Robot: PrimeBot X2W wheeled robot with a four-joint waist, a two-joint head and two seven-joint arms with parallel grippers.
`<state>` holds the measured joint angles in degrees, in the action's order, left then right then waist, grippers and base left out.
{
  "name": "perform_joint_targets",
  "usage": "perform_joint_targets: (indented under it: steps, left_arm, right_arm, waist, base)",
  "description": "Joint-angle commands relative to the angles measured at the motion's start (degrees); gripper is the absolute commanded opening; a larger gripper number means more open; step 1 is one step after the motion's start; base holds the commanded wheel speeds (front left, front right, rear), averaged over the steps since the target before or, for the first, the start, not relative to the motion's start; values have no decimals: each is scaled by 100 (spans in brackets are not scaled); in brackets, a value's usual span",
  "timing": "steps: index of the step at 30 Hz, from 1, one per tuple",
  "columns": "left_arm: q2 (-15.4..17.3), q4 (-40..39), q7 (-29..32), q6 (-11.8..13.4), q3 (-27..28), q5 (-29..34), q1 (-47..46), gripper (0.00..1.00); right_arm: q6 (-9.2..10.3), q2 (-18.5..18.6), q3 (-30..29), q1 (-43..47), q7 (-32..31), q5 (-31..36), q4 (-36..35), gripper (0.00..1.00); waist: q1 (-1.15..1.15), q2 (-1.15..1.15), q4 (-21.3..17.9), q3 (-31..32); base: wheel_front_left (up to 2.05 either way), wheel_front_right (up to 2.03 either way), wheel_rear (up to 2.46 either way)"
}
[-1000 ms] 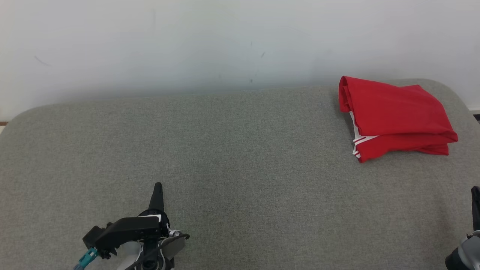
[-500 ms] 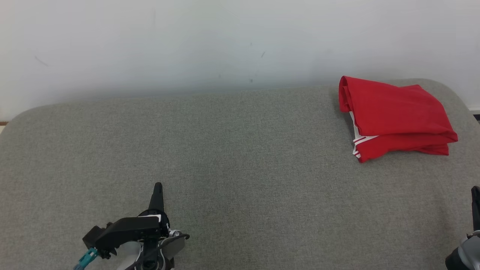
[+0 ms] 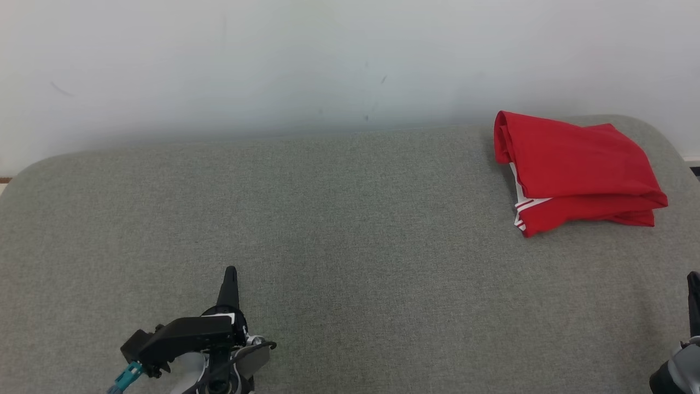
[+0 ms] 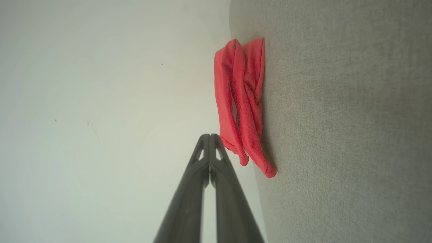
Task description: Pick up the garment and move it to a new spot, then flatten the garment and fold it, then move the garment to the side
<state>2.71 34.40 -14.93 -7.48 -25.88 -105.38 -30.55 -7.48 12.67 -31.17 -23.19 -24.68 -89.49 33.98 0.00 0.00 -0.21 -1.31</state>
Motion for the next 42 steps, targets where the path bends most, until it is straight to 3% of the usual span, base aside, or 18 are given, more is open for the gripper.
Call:
perform_joint_targets:
  steps: [1,42]
  left_arm:
    - [31,12,-12,-17,-1,-33,-19,0]
    - [32,11,-12,-17,0,-33,-18,0]
  right_arm:
    - [-2,22,1,-34,-1,-43,2,0]
    - [-2,23,4,-33,1,-40,1,0]
  waist:
    - [0,0,0,0]
    - [0,0,0,0]
  base:
    - [0,0,0]
    - [0,0,0]
